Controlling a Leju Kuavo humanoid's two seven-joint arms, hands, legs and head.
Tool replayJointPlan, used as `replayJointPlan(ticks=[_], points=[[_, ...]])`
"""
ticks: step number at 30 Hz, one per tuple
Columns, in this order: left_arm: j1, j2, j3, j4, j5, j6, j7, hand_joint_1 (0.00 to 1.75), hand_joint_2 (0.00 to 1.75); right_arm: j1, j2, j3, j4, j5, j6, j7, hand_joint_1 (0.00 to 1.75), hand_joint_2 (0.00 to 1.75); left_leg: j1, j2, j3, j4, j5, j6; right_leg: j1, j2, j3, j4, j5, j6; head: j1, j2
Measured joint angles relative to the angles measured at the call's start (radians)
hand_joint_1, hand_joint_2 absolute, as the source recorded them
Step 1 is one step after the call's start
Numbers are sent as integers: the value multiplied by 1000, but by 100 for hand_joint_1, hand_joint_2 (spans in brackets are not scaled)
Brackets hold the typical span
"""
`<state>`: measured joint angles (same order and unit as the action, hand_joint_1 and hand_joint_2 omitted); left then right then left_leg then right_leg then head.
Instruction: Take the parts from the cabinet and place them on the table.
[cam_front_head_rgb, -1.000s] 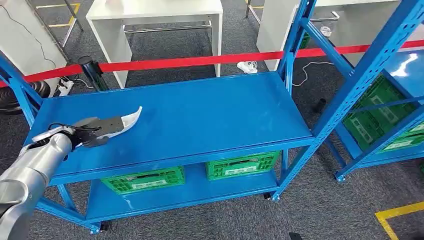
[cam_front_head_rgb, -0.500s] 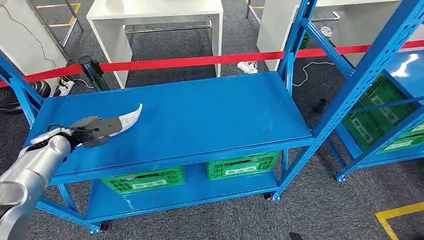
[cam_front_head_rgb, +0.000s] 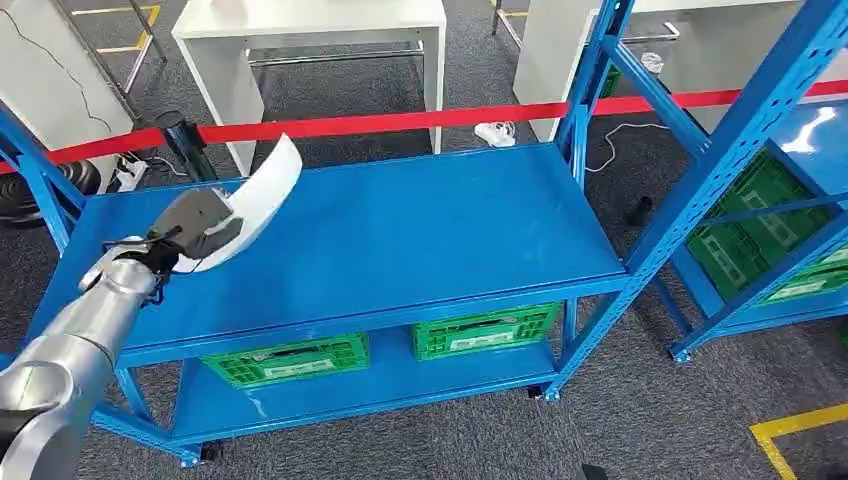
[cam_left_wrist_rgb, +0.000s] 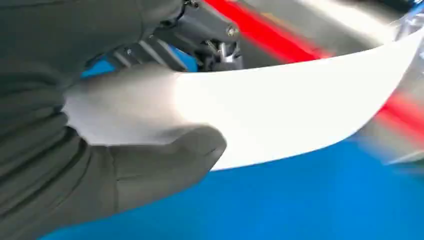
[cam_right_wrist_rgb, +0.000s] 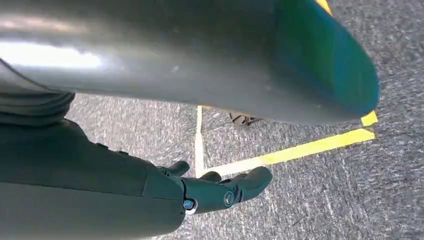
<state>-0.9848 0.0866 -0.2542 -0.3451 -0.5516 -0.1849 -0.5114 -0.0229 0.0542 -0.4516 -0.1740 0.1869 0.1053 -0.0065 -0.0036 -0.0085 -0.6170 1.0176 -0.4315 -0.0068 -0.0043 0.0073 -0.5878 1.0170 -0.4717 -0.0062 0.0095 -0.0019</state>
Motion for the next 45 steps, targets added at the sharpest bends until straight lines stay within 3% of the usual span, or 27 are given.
replayJointPlan(ticks=[1, 2, 4, 9, 12, 16, 18, 22, 34, 38, 39, 40, 41, 43, 44, 45], points=[[-7, -23, 43, -45, 130, -70, -52, 175, 175, 0, 0, -8, 0, -12, -5, 0, 0, 0, 0, 0, 0, 0, 0, 0, 0, 0, -1, 0, 0, 0, 0, 0], [-8, -27, 55, -65, 167, -92, -57, 175, 175, 0, 1, -11, 0, -14, -8, 0, 0, 0, 0, 0, -1, 0, 0, 0, 0, 0, -1, 0, 0, 0, 0, 0], [-28, -56, 115, -200, 295, -139, -30, 175, 175, 1, 3, -25, 0, -19, -15, 0, 0, 0, 0, 1, 0, 0, -1, 1, 0, 1, 0, 0, 0, 1, 0, 0], [-18, -64, 130, -313, 424, -140, -89, 175, 175, 3, 5, -34, 0, -16, -14, -1, 0, 0, 1, 2, 0, 0, -1, 0, 0, 1, 0, 0, 0, 0, 0, 0], [17, -39, 134, -433, 541, -152, -67, 175, 175, 7, 6, -34, 0, 5, 3, -10, 0, 0, 0, 2, 0, -1, -2, 0, 1, 2, 0, 1, 0, 0, 0, 0], [89, 60, 139, -554, 633, -152, -83, 175, 175, 14, 5, -31, 0, 50, 28, -8, 0, 0, 1, 6, 2, -2, -3, -2, 0, 7, -1, 1, -1, -2, 0, 0], [114, 115, 139, -588, 661, -166, -98, 175, 175, 14, 3, -26, 0, 60, 29, -3, 0, 0, 1, 6, 2, -2, -3, -3, 0, 7, -2, 1, -2, -3, 0, 0], [126, 153, 136, -618, 681, -172, -107, 175, 175, 8, 2, -25, 0, 57, 18, 7, 0, 0, 3, 0, 2, -2, -3, -3, 2, 0, 0, 1, -4, -5, 0, 0], [127, 137, 96, -639, 692, -160, -96, 175, 175, -1, 3, -25, 0, 47, 8, 19, 0, 0, -4, 0, 1, 3, -6, 3, -4, -1, 2, -1, -4, 2, 0, 0], [128, 127, 80, -658, 693, -152, -87, 175, 175, 0, 3, -25, 0, 48, 11, 19, 0, 0, -8, 1, 0, 7, -6, 10, -9, 2, 4, -2, 2, 12, 0, 0], [131, 125, 78, -667, 693, -150, -83, 175, 175, 0, 3, -25, 0, 48, 11, 18, 0, 0, -3, 3, 2, -2, -1, 16, -7, 3, 4, -3, 3, 16, 0, 0], [135, 122, 77, -679, 692, -148, -76, 175, 175, 0, 2, -25, 0, 48, 12, 15, 0, 0, 4, 8, 6, -11, 6, 21, -8, 2, 2, 6, -10, 18, 0, 0], [137, 118, 75, -688, 693, -148, -72, 175, 175, 0, 2, -25, 0, 49, 13, 14, 0, 0, 4, 10, 6, -13, 9, 26, -6, 0, -12, 38, -42, 19, 1, 0], [148, 117, 73, -705, 693, -145, -61, 175, 175, 0, 2, -25, 0, 53, 18, 13, 0, 0, 5, 12, 1, -12, 10, 28, -9, -1, -75, 192, -131, 23, 2, 0], [156, 117, 73, -712, 693, -144, -55, 175, 175, 0, 1, -25, 0, 55, 19, 13, 0, 0, 4, 14, -2, -10, 11, 27, -9, -1, -106, 267, -162, 25, 2, 0], [167, 117, 73, -720, 695, -143, -52, 175, 175, 1, 1, -25, 0, 56, 19, 16, 0, 0, 4, 15, -5, -7, 12, 26, -10, -1, -122, 309, -170, 27, 3, 0]])
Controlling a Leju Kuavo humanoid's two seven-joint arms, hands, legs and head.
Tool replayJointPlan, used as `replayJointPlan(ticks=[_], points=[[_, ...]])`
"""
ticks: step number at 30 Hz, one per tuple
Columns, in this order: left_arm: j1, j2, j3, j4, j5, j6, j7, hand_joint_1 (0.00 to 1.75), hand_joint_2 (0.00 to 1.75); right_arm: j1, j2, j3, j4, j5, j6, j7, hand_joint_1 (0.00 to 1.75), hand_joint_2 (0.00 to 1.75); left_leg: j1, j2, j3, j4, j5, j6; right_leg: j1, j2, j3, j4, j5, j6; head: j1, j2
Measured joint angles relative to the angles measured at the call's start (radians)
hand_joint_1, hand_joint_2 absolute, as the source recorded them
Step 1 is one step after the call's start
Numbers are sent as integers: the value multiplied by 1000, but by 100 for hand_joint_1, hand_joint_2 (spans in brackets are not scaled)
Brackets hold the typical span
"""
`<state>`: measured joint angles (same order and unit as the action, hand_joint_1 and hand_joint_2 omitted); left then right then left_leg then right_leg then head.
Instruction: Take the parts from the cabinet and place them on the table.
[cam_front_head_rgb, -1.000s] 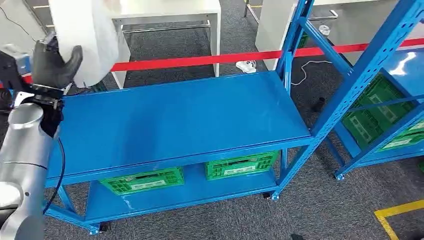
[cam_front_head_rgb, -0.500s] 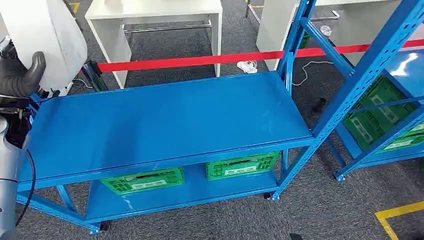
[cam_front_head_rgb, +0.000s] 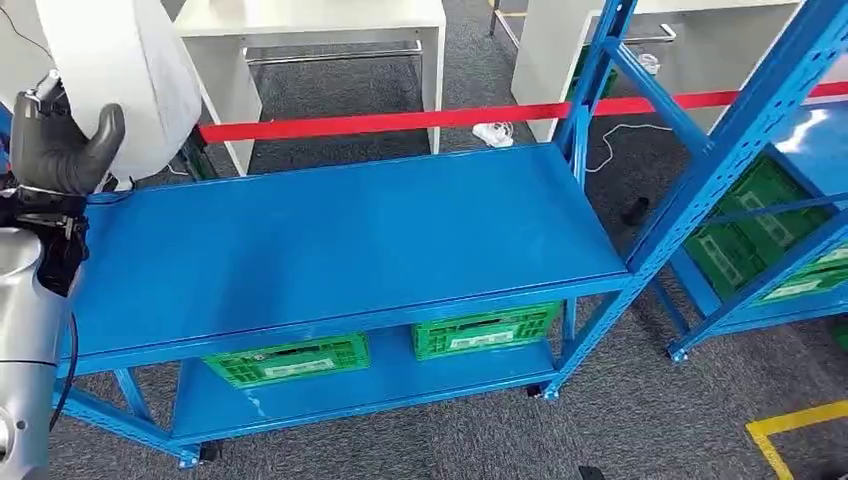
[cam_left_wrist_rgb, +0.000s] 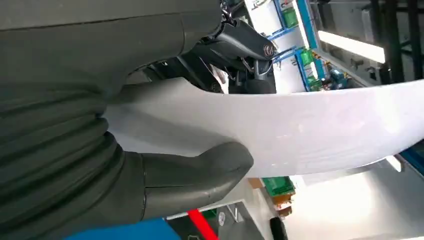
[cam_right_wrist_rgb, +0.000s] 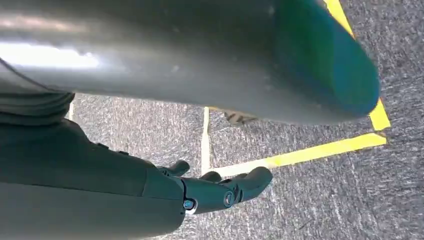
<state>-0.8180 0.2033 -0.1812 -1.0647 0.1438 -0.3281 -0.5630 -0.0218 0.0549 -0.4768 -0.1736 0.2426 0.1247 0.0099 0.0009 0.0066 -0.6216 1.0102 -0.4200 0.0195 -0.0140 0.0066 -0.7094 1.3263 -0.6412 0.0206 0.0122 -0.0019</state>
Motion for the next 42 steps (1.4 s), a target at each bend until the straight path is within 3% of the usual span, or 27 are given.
replayJointPlan(ticks=[2, 4, 5, 6, 10, 12, 14, 15, 16, 17, 19, 20, 21, 23, 25, 26, 27, 29, 30, 31, 32, 34, 35, 36, 40, 41, 42], points=[[19, 1, 0, -17, 3, 0, 6, 175, 175, 1, -2, 0, 0, 0, -1, 4, 0, 0, 3, 1, -9, 7, 2, -4, -4, -1, 36, -55, 46, 1, 0, 0], [21, 1, 0, -29, 6, -3, 10, 175, 175, 0, -2, 0, 0, -2, -3, 6, 0, 0, 8, 1, -23, 22, 5, -13, -9, -4, 141, -240, 120, 4, 0, 0], [21, 1, 0, -37, 7, -4, 10, 175, 175, -3, -2, 0, 0, -3, -5, 7, 0, 0, 6, -1, -30, 28, 7, -22, -6, -2, 160, -277, 98, -1, 0, 0], [21, 3, 0, -40, 8, -4, 13, 175, 175, -1, -2, 0, 0, -4, -5, 7, 0, 0, 5, -2, -32, 28, 10, -29, 0, 3, 148, -267, 127, -11, -2, 0], [22, 4, -2, -47, 10, -6, 14, 175, 175, -1, -2, 0, 0, -5, -3, 1, 0, 0, 8, -6, -42, 25, 24, -61, -5, 1, 132, -279, 140, -46, -2, 0], [22, 13, -3, -47, 15, -18, 12, 175, 175, -1, -2, 0, 0, -5, -2, -2, 0, 0, 10, -6, -73, 101, -68, -70, -5, 0, 113, -279, 156, -58, -4, 0], [29, 22, -6, -56, 21, -30, 4, 175, 175, 0, -3, 0, 0, -5, -3, -4, 0, 0, 10, -6, -120, 260, -165, -78, -2, 0, 90, -279, 174, -62, -4, 0], [35, 25, -11, -59, 21, -31, 3, 175, 175, 1, -3, 0, 0, -5, -2, -3, 0, 0, 10, -6, -131, 321, -187, -78, -1, 0, 78, -278, 183, -62, -4, 0], [41, 27, -16, -60, 21, -34, 2, 175, 175, 1, -3, 0, 0, -5, -2, -3, 0, 0, 10, -6, -119, 333, -179, -77, 0, 0, 66, -278, 192, -61, -4, 0], [46, 28, -18, -62, 21, -36, 2, 175, 175, 1, -3, 0, 0, -5, -2, -3, 0, 0, 10, -6, -86, 303, -153, -74, 0, 0, 55, -277, 201, -59, -4, 0], [47, 30, -20, -70, 21, -36, 0, 175, 175, 0, -3, 0, 0, -5, -2, -3, 0, 0, 9, -6, 32, 145, -95, -66, 0, 0, 39, -276, 215, -54, -4, 0], [46, 32, -21, -75, 21, -36, -1, 175, 175, 0, -3, 0, 0, -4, -2, -3, 0, 0, 7, -8, 95, 52, -109, -58, 0, 0, 36, -275, 223, -51, -4, 0], [46, 32, -23, -82, 21, -37, -2, 175, 175, 0, -2, 0, 0, -4, -2, -3, 0, 0, 0, -8, 123, 6, -125, -56, 3, 2, 32, -276, 230, -43, -3, 0], [46, 37, -25, -84, 23, -37, -3, 175, 175, 0, -3, 0, 0, -3, -2, -4, 0, 0, -4, -9, 108, 12, -115, -47, 0, 1, 34, -283, 245, -31, -8, 0], [47, 37, -27, -85, 23, -37, -3, 175, 175, 2, -3, 0, 0, -3, -2, -3, 0, 0, 3, -6, 100, 3, -95, -27, 4, 2, 30, -291, 258, -16, -8, 0], [45, 36, -29, -87, 25, -40, -2, 175, 175, 2, -3, 0, 0, -3, -2, -3, 0, 0, 5, 0, 96, 1, -84, -21, -1, 2, 21, -275, 228, -12, -7, 0], [47, 36, -32, -94, 34, -52, -3, 175, 175, 2, -2, 0, 0, -3, -2, -1, 0, 0, 5, 0, 83, 1, -72, -11, 0, 0, 4, -231, 169, -8, -4, 0], [49, 36, -41, -102, 48, -77, -3, 175, 175, 0, -3, 0, 0, -4, -6, -1, 0, 0, 4, 0, 54, 5, -51, -8, -2, -1, -36, -84, 60, 0, -4, 0], [54, 36, -46, -109, 57, -89, -3, 175, 175, 0, -3, 0, 0, -4, -8, -2, 0, 0, 4, 0, 38, 8, -41, -8, -1, 0, -51, -16, 37, 3, -4, 0], [64, 37, -48, -120, 66, -101, -2, 175, 175, 0, -3, 0, 0, -4, -8, -1, 0, 0, 4, 0, 24, 12, -33, -9, -1, 0, -49, 15, 43, 4, -4, 0], [75, 37, -52, -136, 75, -111, -1, 175, 175, 1, -3, 0, 0, -4, -8, -1, 0, 0, 4, 0, 10, 16, -25, -11, -1, -1, -27, 3, 68, 4, -5, 0], [94, 39, -65, -175, 78, -122, 6, 175, 175, 0, -4, 0, 0, -3, -8, -1, 0, 0, 5, 0, -18, 26, -12, -17, -2, -2, 77, -128, 131, 0, -4, 0], [105, 40, -73, -197, 77, -123, 8, 175, 175, -3, -5, 0, 0, -3, -8, -1, 0, 0, 5, 0, -28, 33, -6, -22, -2, -3, 143, -218, 127, -4, -4, 0], [115, 44, -76, -222, 76, -123, 10, 175, 175, -7, -5, 0, 0, -2, -8, 0, 0, 0, 0, 0, -40, 39, -1, -29, 3, -1, 176, -282, 91, -14, -3, 0], [148, 56, -96, -283, 65, -123, 14, 175, 175, -4, -8, 0, 0, 0, -8, 4, 0, 0, 4, 3, -36, 28, 27, -55, 9, 0, 157, -277, 118, -42, -2, 0], [157, 59, -100, -291, 64, -123, 14, 175, 175, -3, -8, 0, 0, 0, -8, 3, 0, 0, 7, -1, -43, 35, 18, -60, 2, -5, 147, -285, 133, -51, -2, 0], [161, 63, -103, -301, 63, -123, 16, 175, 175, -4, -8, 0, 0, 0, -8, 3, 0, 0, 6, -3, -58, 59, -30, -65, 2, -5, 137, -286, 145, -55, -3, 0]])
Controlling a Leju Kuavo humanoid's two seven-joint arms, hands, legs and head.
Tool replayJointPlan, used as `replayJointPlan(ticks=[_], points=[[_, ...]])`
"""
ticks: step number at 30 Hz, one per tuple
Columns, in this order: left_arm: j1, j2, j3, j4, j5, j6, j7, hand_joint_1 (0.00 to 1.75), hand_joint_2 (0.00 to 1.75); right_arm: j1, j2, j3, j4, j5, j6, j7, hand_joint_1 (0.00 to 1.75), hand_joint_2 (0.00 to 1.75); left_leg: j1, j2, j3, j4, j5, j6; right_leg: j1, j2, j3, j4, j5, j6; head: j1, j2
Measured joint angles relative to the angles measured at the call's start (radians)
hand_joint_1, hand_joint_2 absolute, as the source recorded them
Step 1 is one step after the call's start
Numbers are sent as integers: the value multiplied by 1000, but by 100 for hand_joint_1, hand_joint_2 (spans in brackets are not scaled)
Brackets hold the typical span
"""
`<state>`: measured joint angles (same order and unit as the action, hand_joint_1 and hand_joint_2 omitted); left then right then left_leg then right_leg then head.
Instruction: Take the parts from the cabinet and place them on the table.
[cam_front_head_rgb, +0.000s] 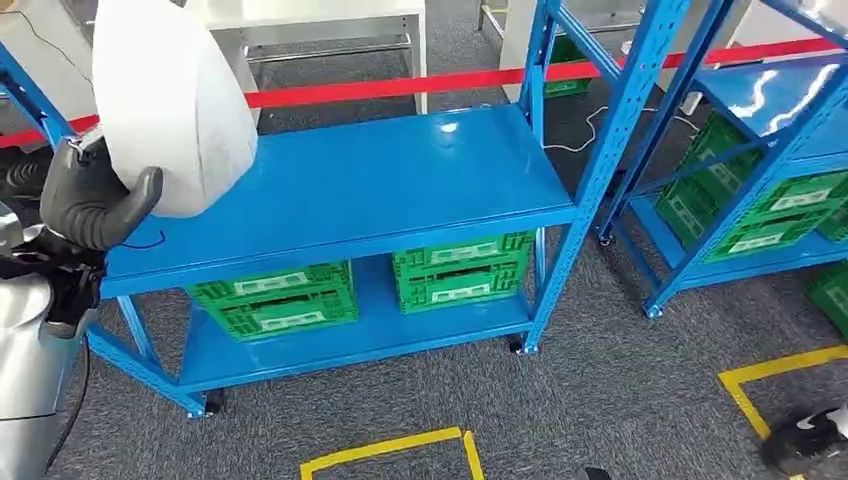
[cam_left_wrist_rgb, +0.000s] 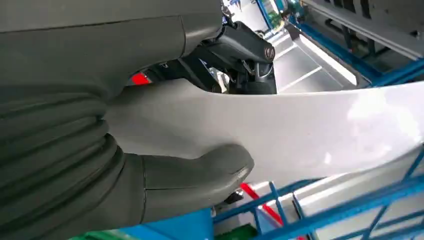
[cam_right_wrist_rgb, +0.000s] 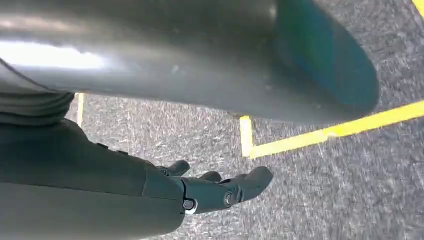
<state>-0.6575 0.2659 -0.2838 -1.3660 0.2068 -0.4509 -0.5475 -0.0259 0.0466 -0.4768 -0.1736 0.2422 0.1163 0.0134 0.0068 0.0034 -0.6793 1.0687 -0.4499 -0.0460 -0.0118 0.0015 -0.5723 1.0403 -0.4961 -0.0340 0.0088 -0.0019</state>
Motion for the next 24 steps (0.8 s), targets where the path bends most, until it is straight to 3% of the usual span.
replayJointPlan(ticks=[2, 3, 4, 5, 6, 7, 8, 9, 10, 13, 14, 15, 16, 17, 18, 19, 20, 21, 22, 23, 24], points=[[11, 7, -2, -17, 0, 0, 0, 175, 175, 0, 0, 0, 0, 1, 0, -3, 0, 0, 3, 0, -36, 134, -122, -8, 1, -1, -30, 0, 24, -6, -1, 0], [19, 10, -4, -31, 0, 0, 0, 175, 175, 0, 0, 0, 0, 2, 0, -5, 0, 0, 3, 0, -48, 204, -159, -10, 1, -1, -44, 1, 35, -6, -1, 0], [27, 11, -5, -38, 0, 0, 0, 175, 175, 0, 0, 0, 0, 2, 0, -5, 0, 0, 3, 0, -50, 254, -170, -11, 1, -1, -59, 1, 47, -6, -1, 0], [34, 13, -8, -42, 0, 0, 2, 175, 175, 0, 0, 0, 0, 2, 0, -5, 0, 0, 3, 0, -35, 264, -152, -11, 1, -1, -75, 2, 58, -5, -1, 0], [38, 13, -10, -47, -1, 0, 3, 175, 175, 0, 0, 0, 0, 1, 1, -5, 0, 0, 3, 0, -5, 238, -119, -9, 1, -1, -88, 2, 69, -3, -1, 0], [42, 13, -12, -56, -1, 0, 5, 175, 175, 0, 0, 0, 0, 0, 1, -5, 0, 0, 3, 0, 48, 176, -80, -5, 1, -1, -103, 2, 82, 1, -1, 0], [43, 13, -15, -65, -2, 0, 5, 175, 175, 0, 0, 0, 0, 0, 1, -5, 0, 0, 3, 0, 113, 93, -62, -1, 1, -1, -114, 2, 93, 4, -1, 0], [42, 13, -15, -75, -5, 0, 7, 175, 175, -2, 0, 0, 0, 0, 1, -5, 0, 0, 2, -2, 176, 4, -96, 5, 1, -1, -117, 4, 102, 9, -1, 0], [42, 12, -16, -81, -10, 0, 9, 175, 175, -2, 0, -1, 0, -1, 1, -7, 0, 0, -5, -3, 218, -62, -119, 10, 5, 1, -121, 5, 109, 15, 0, 0], [40, 12, -16, -83, -13, 0, 12, 175, 175, -1, 0, -1, 0, -1, 0, -7, 0, 0, -11, -5, 192, -53, -102, 37, 2, 1, -117, -14, 141, 38, -3, 0], [40, 11, -17, -83, -15, 0, 12, 175, 175, 1, -1, -2, 0, -1, 0, -7, 0, 0, -4, -1, 183, -60, -86, 49, 1, 2, -122, -14, 143, 45, -4, 0], [38, 9, -18, -83, -17, -1, 13, 175, 175, 2, -1, -2, 0, -1, 0, -6, 0, 0, -3, 3, 172, -61, -72, 55, -2, 2, -133, 8, 97, 49, -2, 0], [38, 8, -18, -83, -18, -2, 13, 175, 175, 3, -1, -2, 0, -1, 1, -5, 0, 0, -3, 3, 158, -61, -60, 65, -2, 2, -146, 52, 29, 55, -1, 0], [38, 6, -18, -83, -19, -7, 14, 175, 175, 3, -1, -2, 0, -2, 1, -5, 0, 0, -4, 3, 148, -60, -46, 66, -3, 2, -162, 121, -41, 60, 0, 0], [38, 5, -18, -82, -20, -10, 15, 175, 175, 2, -1, -2, 0, -4, 0, -5, 0, 0, -5, 3, 129, -59, -33, 67, -2, 2, -178, 196, -88, 64, 0, 0], [37, -2, -18, -81, -22, -14, 15, 175, 175, 1, -1, -2, 0, -8, -1, -5, 0, 0, -6, 3, 111, -57, -19, 68, -2, 2, -188, 265, -106, 67, 0, 0], [37, -8, -18, -78, -27, -18, 18, 175, 175, 0, -1, -3, 0, -10, -3, -4, 0, 0, -6, 3, 91, -53, -6, 67, -2, 2, -184, 304, -87, 67, 0, 0], [36, -14, -18, -76, -32, -19, 20, 175, 175, 0, -1, -3, 0, -12, -3, -4, 0, 0, -7, 3, 71, -49, 5, 65, -2, 2, -161, 299, -49, 66, 0, 0], [34, -19, -18, -74, -34, -21, 21, 175, 175, -1, -1, -4, 0, -12, -7, -2, 0, 0, -7, 3, 54, -43, 14, 63, -2, 2, -120, 257, -13, 63, 0, 0], [29, -25, -19, -72, -38, -22, 23, 175, 175, -2, -1, -4, 0, -14, -9, 0, 0, 0, -7, 3, 37, -37, 22, 60, -1, 2, -58, 179, 4, 58, 0, 0], [21, -34, -20, -71, -40, -24, 24, 175, 175, -6, -1, -5, 0, -16, -12, 0, 0, 0, -7, 3, 27, -29, 29, 56, 1, 2, 15, 83, -13, 49, 0, 0]])
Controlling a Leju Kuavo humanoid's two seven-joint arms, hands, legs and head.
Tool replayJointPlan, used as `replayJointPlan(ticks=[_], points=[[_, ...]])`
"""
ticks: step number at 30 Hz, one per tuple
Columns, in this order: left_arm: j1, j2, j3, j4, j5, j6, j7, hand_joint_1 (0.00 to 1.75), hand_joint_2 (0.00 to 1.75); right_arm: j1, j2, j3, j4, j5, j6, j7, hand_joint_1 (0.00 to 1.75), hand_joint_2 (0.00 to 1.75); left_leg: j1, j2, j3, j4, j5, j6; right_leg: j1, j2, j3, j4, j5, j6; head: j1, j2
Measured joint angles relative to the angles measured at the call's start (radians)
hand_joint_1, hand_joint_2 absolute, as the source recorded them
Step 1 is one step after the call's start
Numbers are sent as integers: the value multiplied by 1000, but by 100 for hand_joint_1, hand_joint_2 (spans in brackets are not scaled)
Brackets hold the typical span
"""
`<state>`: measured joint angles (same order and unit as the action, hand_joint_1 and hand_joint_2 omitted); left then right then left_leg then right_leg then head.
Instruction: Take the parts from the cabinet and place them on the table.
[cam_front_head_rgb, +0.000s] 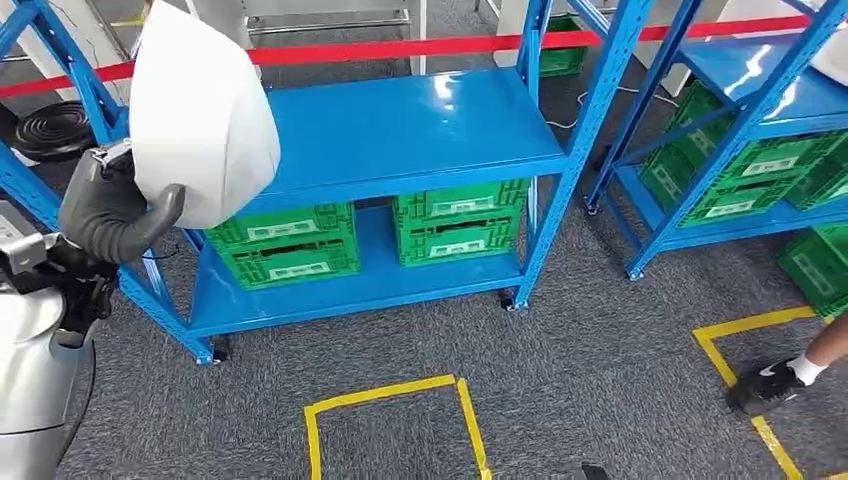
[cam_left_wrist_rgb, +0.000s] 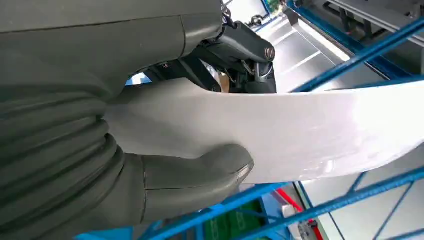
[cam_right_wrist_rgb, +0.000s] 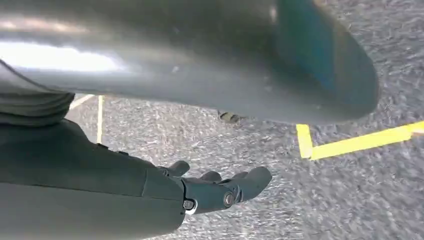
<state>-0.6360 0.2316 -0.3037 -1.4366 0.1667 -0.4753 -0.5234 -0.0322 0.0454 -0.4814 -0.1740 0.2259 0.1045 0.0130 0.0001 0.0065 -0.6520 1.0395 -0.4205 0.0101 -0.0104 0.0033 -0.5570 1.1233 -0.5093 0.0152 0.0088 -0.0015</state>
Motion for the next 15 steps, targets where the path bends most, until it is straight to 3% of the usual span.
replayJointPlan(ticks=[1, 4, 5, 6, 7, 9, 10, 11, 12, 13, 14, 15], points=[[-8, -4, 0, 0, -2, -2, 0, 175, 175, -3, 0, -2, 0, -4, -1, 0, 0, 0, -5, 0, -10, 5, 5, -7, 7, -1, 52, -90, -46, -8, 0, 0], [-29, -21, -4, 10, -5, -5, 3, 175, 175, -4, 1, -8, 0, -9, -6, -2, 0, 0, 1, 5, -9, -7, 35, -25, 14, 1, 38, -94, -31, -22, 3, 0], [-31, -26, -5, 14, -6, -5, 4, 175, 175, -1, 2, -9, 0, -9, -6, -1, 0, 0, -4, 5, -13, -10, 45, -33, 5, 0, 28, -104, -15, -31, 2, 0], [-32, -28, -7, 19, -6, -5, 5, 175, 175, -3, 6, -11, 0, -9, -7, -1, 0, 0, 1, 0, -21, 2, 13, -38, 2, -5, 22, -107, -1, -39, 3, 0], [-34, -29, -9, 21, -10, -7, 9, 175, 175, -4, 6, -13, 0, -9, -7, -2, 0, 0, 2, -3, -37, 39, -42, -44, 1, -5, 9, -107, 10, -47, -1, 0], [-34, -35, -10, 25, -11, -8, 9, 175, 175, -3, 6, -14, 0, -9, -7, -1, 0, 0, 7, -3, -71, 181, -152, -57, 1, -5, -21, -106, 34, -47, -2, 0], [-34, -37, -12, 27, -12, -8, 9, 175, 175, -2, 7, -14, 0, -9, -7, -2, 0, 0, 7, -3, -85, 255, -183, -60, 1, -5, -39, -104, 47, -46, -2, 0], [-34, -39, -13, 29, -12, -8, 10, 175, 175, -2, 7, -14, 0, -9, -7, -2, 0, 0, 8, -3, -84, 296, -181, -63, 1, -5, -54, -103, 59, -45, -2, 0], [-34, -41, -14, 32, -12, -8, 10, 175, 175, -2, 7, -14, 0, -9, -7, -2, 0, 0, 9, -3, -66, 298, -149, -64, 0, -5, -71, -102, 71, -43, -2, 0], [-34, -44, -16, 34, -12, -8, 10, 175, 175, -2, 8, -15, 0, -9, -7, -2, 0, 0, 10, -3, -29, 262, -106, -63, -1, -5, -87, -100, 82, -40, -2, 0], [-34, -45, -16, 34, -12, -8, 10, 175, 175, -3, 9, -15, 0, -9, -7, -2, 0, 0, 11, -3, 27, 193, -74, -63, -2, -6, -102, -96, 92, -36, -2, 0], [-37, -48, -17, 34, -12, -8, 10, 175, 175, -3, 9, -15, 0, -9, -7, -2, 0, 0, 12, -3, 97, 102, -72, -62, -3, -5, -112, -91, 101, -31, -2, 0]])
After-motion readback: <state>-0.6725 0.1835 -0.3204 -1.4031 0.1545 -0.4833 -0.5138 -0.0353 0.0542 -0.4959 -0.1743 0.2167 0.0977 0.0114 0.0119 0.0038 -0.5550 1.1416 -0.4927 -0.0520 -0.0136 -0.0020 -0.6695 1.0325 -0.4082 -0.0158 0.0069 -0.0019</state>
